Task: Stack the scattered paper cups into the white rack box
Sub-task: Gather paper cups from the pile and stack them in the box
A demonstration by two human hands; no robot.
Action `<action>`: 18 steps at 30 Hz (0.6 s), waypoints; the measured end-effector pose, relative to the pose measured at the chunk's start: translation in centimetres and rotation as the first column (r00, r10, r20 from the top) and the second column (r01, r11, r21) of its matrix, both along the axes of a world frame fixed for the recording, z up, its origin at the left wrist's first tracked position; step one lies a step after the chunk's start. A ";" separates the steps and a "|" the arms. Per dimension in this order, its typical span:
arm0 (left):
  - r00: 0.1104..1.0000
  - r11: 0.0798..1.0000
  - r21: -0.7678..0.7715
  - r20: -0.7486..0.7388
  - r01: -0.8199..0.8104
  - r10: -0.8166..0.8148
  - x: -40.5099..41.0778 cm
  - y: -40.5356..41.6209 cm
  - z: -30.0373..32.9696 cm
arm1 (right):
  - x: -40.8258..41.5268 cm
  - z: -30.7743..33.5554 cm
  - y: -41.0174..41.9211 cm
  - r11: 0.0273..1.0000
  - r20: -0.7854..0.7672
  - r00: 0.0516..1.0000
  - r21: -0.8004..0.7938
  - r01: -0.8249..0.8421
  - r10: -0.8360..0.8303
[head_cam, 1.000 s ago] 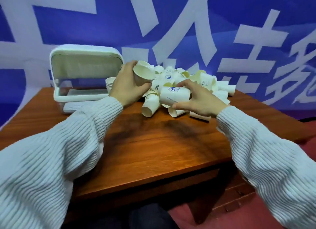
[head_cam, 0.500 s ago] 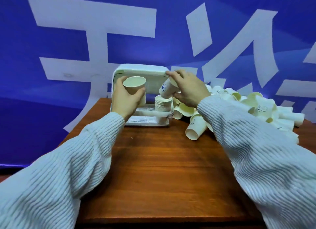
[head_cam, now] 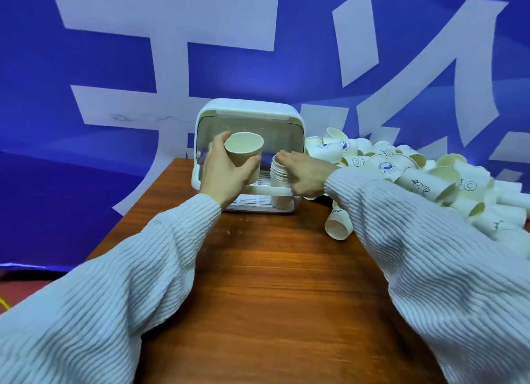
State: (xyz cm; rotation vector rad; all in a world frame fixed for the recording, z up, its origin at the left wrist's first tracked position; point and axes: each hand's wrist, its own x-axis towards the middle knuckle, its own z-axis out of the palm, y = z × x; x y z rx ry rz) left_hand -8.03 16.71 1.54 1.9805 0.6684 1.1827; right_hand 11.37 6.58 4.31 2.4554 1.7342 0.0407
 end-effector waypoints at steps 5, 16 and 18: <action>1.000 1.000 0.011 0.027 0.014 -0.015 1.6 -0.4 1.1 | -0.7 -0.1 -0.8 0.979 -0.227 0.974 0.191 0.070 -0.026; 0.963 0.980 0.147 -0.254 0.136 -0.095 9.2 -0.8 2.6 | 1.0 0.0 -9.5 0.798 -0.299 0.954 0.570 0.197 -0.022; 0.884 0.975 0.170 -0.465 0.145 -0.050 10.0 -0.9 1.3 | 1.6 -0.3 -11.0 0.796 -0.274 0.961 0.571 0.204 -0.050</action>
